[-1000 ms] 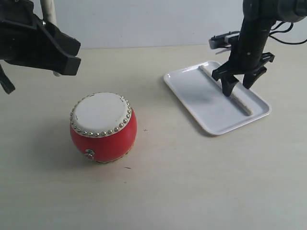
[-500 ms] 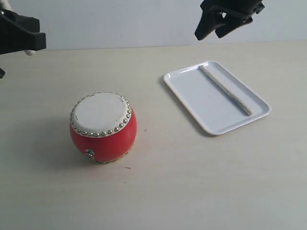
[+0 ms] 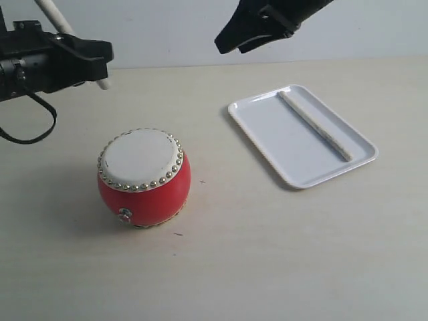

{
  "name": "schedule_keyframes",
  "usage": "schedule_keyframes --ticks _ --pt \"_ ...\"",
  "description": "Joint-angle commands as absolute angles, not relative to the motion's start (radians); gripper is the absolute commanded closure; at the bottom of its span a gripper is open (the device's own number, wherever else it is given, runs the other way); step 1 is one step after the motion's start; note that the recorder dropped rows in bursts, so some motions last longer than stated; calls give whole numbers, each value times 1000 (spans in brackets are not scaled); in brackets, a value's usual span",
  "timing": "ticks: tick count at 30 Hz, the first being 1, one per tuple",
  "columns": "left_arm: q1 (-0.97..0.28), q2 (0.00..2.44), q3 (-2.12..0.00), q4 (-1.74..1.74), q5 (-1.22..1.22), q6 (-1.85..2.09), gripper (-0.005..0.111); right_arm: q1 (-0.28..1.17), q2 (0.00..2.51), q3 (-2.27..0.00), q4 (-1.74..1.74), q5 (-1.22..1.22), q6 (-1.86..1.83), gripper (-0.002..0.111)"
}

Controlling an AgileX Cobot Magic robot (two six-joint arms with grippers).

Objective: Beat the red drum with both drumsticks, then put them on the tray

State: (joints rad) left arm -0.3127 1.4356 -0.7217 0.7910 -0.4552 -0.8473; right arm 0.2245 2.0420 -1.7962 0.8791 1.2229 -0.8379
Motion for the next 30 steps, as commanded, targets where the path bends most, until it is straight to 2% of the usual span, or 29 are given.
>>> schedule_keyframes --ticks 1,6,14,19,30 --pt "-226 1518 -777 1222 -830 -1229 107 254 2040 -1792 1027 1221 -945 44" --pt "-160 1602 -830 1366 -994 -1323 107 274 2040 -1792 1082 1221 -1049 44" --pt "-160 1693 -917 1556 -1097 -1423 107 321 2040 -1792 1143 1221 -1151 45" --pt "-160 1714 -941 1590 -1136 -1440 107 370 2036 -1792 1202 1221 -1194 48" --pt "-160 1718 -945 1587 -1207 -1443 107 443 2024 -1792 1212 1221 -1244 49"
